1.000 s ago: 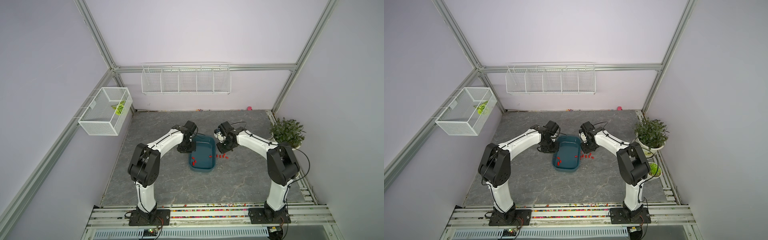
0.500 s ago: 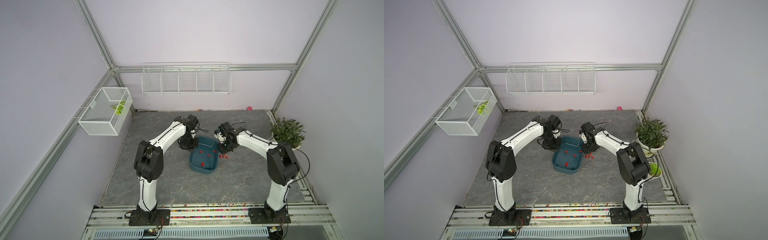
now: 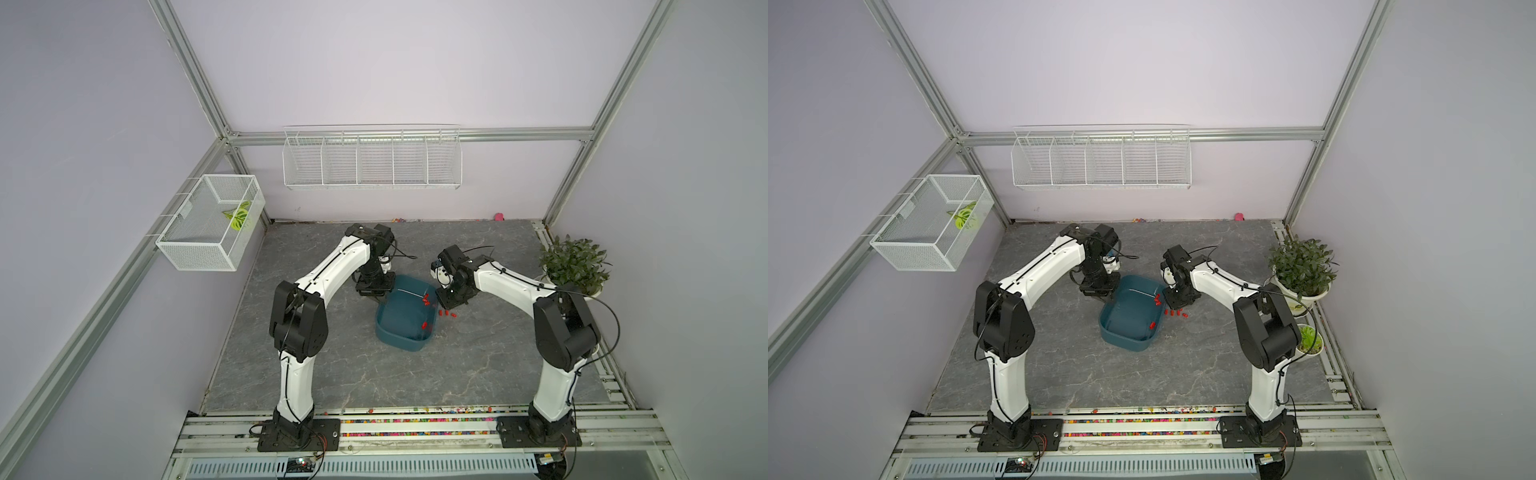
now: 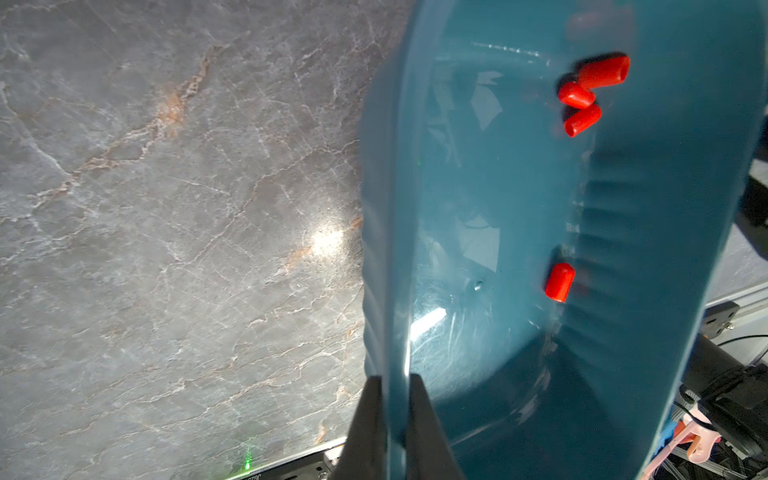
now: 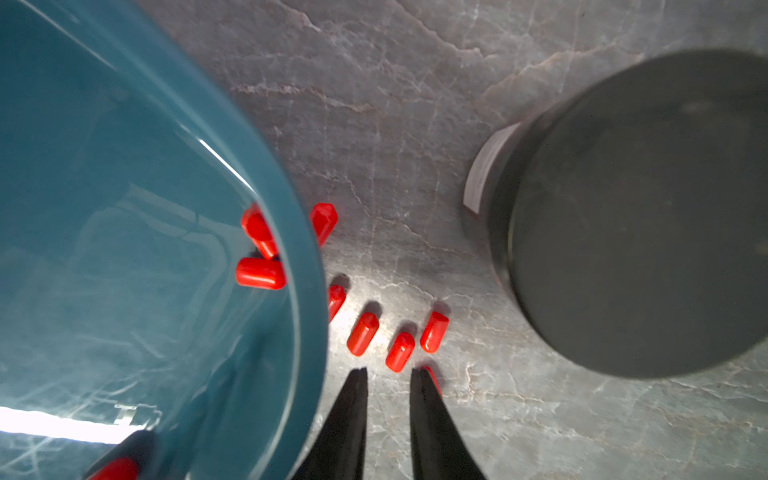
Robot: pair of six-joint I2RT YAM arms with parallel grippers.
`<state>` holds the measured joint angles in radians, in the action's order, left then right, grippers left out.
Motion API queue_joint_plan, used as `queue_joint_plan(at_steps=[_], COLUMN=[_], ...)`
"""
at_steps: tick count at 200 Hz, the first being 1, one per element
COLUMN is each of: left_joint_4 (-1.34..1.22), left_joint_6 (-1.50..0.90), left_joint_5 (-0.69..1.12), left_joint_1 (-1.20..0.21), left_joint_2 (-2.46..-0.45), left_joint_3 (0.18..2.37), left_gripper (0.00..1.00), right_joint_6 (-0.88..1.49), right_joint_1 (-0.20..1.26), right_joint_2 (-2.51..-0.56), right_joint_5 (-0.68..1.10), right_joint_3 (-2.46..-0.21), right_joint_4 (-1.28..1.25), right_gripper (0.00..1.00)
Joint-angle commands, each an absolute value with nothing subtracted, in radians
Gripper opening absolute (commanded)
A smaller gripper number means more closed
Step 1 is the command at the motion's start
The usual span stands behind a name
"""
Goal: Take the screw protection sleeves out of the storage box
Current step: Adjust the storage box at the center of the board.
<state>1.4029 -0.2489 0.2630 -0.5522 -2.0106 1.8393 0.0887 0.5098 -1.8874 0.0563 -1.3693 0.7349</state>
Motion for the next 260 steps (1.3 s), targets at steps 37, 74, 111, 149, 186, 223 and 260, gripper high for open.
queue_joint_plan(at_steps=[37,74,111,149,186,223,260], left_joint_4=[1.167,1.032,0.958,0.939,0.929,0.895,0.887], left_joint_6=[-0.317,-0.374,-0.402,-0.403,-0.397,-0.409,-0.412], left_joint_5=[0.275,0.23,0.157,0.106,0.094,0.102,0.121], left_joint_1=[-0.538,-0.53,-0.514,-0.488,-0.474,-0.475,-0.474], left_joint_2=[-1.937,-1.913,-1.874,-1.814,-1.781,-1.778,-1.794], left_joint_3=[1.632,1.512,1.437,1.396,1.378,1.346,1.326], left_gripper=[0.0,0.0,0.0,0.0,0.0,0.0,0.0], right_joint_6=[0.085,0.09,0.092,0.098,0.102,0.1,0.096], right_joint_1=[0.504,0.504,0.505,0.505,0.51,0.514,0.536], right_joint_2=[-1.831,-1.823,-1.826,-1.839,-1.845,-1.835,-1.823], right_joint_5=[0.061,0.06,0.061,0.068,0.072,0.065,0.066], right_joint_3=[-1.341,-1.343,-1.347,-1.356,-1.363,-1.371,-1.394], right_joint_4=[0.729,0.73,0.732,0.73,0.732,0.741,0.748], right_gripper=[0.24,0.24,0.24,0.24,0.24,0.24,0.24])
